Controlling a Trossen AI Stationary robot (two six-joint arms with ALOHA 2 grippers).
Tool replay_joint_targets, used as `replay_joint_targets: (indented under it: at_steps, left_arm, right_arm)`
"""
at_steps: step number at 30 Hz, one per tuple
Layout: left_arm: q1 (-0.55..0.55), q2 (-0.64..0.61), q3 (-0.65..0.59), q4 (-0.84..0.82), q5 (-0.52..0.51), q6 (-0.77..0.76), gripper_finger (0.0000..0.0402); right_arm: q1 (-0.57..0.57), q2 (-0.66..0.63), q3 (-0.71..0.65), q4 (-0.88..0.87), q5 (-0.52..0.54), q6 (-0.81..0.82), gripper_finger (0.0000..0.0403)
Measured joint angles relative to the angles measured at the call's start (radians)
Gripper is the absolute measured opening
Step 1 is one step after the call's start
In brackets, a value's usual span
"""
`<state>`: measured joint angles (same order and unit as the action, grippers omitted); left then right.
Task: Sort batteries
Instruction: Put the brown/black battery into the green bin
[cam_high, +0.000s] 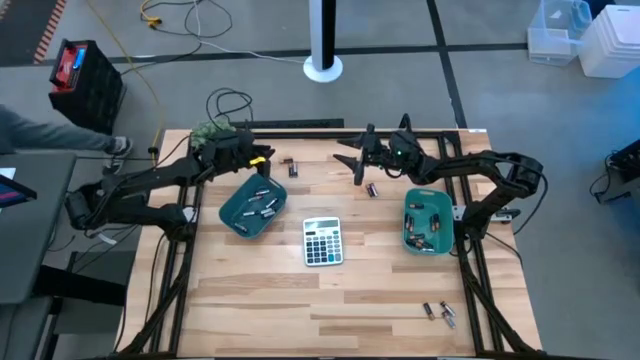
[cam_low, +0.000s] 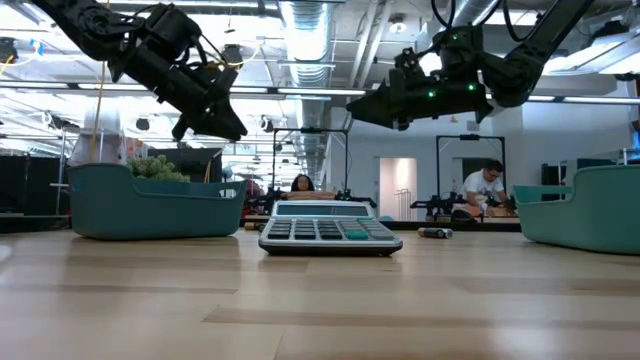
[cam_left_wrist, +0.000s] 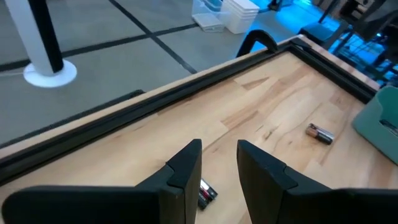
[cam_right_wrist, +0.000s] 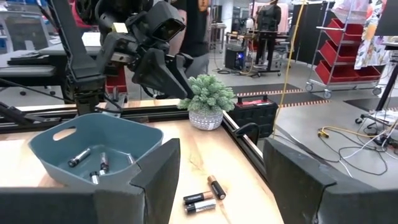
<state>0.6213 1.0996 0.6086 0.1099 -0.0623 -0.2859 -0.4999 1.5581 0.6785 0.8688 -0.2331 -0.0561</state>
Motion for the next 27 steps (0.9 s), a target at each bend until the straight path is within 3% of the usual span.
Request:
replay_joint_targets:
  at_steps: [4,11,27]
  left_arm:
    - [0.034,0.000,0.001,0.008,0.012,0.006,0.0098]
    - [0.063,0.071,0.139,-0.173,0.001,0.057,0.0098]
    - [0.084,0.635,0.681,-0.573,0.023,0.283,0.0098]
  right_arm:
    - [0.000,-0.001,0.000,0.001,0.000,-0.005,0.0244]
    - [-0.014,-0.020,0.001,0.015,0.000,-0.002,0.0244]
    - [-0.022,-0.062,0.001,-0.034,0.001,-0.034,0.0244]
